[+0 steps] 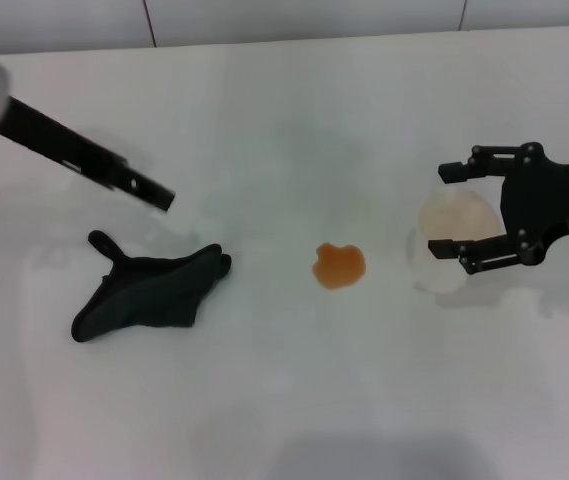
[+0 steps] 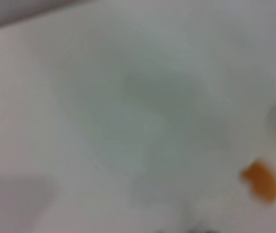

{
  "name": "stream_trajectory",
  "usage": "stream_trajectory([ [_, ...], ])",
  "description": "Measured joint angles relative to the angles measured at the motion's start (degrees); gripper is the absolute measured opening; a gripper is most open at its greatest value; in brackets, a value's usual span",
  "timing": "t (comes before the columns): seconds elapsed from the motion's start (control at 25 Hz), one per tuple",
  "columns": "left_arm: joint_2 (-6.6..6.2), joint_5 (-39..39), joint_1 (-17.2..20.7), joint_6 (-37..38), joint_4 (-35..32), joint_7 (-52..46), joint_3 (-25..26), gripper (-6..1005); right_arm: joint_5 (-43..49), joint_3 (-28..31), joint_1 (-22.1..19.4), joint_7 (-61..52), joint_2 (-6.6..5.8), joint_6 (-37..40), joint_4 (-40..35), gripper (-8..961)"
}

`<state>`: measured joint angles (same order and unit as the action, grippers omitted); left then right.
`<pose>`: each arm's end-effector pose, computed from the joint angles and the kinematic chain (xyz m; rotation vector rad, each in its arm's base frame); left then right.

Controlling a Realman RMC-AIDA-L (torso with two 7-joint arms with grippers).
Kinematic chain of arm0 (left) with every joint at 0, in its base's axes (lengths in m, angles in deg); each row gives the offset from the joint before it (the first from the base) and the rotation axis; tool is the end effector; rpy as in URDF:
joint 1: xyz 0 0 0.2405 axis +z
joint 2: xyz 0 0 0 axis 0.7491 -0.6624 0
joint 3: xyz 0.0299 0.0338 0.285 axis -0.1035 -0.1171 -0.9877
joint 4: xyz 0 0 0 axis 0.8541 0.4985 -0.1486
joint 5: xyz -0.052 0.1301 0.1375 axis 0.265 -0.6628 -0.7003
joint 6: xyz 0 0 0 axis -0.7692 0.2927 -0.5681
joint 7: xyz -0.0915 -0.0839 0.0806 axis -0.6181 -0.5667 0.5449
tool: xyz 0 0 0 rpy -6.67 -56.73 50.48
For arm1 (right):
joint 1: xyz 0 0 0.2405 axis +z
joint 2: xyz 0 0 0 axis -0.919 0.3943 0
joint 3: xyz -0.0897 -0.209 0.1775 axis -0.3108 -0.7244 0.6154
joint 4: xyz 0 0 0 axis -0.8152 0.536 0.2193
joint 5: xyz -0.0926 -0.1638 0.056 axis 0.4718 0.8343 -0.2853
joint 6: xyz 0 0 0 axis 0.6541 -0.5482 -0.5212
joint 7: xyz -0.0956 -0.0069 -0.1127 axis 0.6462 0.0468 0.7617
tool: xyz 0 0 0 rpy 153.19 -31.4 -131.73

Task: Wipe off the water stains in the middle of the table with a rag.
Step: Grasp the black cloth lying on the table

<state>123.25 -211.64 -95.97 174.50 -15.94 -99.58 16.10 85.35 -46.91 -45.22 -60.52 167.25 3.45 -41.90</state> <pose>-0.2095 0.4075 0.0247 -2.6286 -1.1427 0.3053 0.2488 0.3292 0.0185 -2.7951 0.0079 0.3995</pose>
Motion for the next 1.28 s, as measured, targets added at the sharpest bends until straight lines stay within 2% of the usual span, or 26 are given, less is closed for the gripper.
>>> stream_trajectory([
  [0.04, 0.61, -2.23, -0.76, -0.51, -0.19, -0.22, -1.73, 855, -0.25, -0.1, -0.03, 0.12, 0.0, -0.03, 0.01, 845],
  [0.16, 3.9, -10.67, -2.45, -2.09, -2.76, -0.64, -8.23, 855, -0.48, -0.1, -0.33, 0.2, 0.0, -0.01, 0.01, 845],
  [0.2, 4.53, -12.31, -2.45, -2.44, -3.75, -0.78, -10.08, 855, -0.59, -0.1, -0.42, 0.19, 0.0, -0.01, 0.02, 845],
  [0.24, 4.53, -12.31, -2.45, -2.44, -3.75, -0.78, -10.08, 855, -0.59, -0.1, -0.42, 0.19, 0.0, -0.01, 0.02, 845],
  [0.28, 5.12, -14.22, -1.41, -4.05, -6.56, -2.67, -17.47, 855, -0.59, -0.1, -0.42, 0.19, 0.0, -0.01, 0.02, 845],
  [0.48, 5.13, -12.13, 0.65, -6.47, -8.9, -4.64, -23.4, 855, -1.5, 0.27, -0.83, 0.16, 0.0, 0.07, 0.04, 845],
  [0.76, 5.2, -6.42, 2.78, -7.0, -8.89, -4.91, -24.14, 855, -1.5, 0.04, -0.7, 0.14, 0.0, -0.01, 0.05, 845],
  [1.0, 5.12, -5.76, 4.73, -7.08, -8.61, -4.69, -25.22, 855, -1.5, 0.11, -0.4, 0.1, 0.0, -0.04, 0.04, 845],
  [1.28, 5.13, -5.9, 5.12, -6.76, -8.08, -4.54, -26.48, 855, -1.5, 0.13, -0.07, 0.09, 0.0, -0.1, -0.05, 845],
])
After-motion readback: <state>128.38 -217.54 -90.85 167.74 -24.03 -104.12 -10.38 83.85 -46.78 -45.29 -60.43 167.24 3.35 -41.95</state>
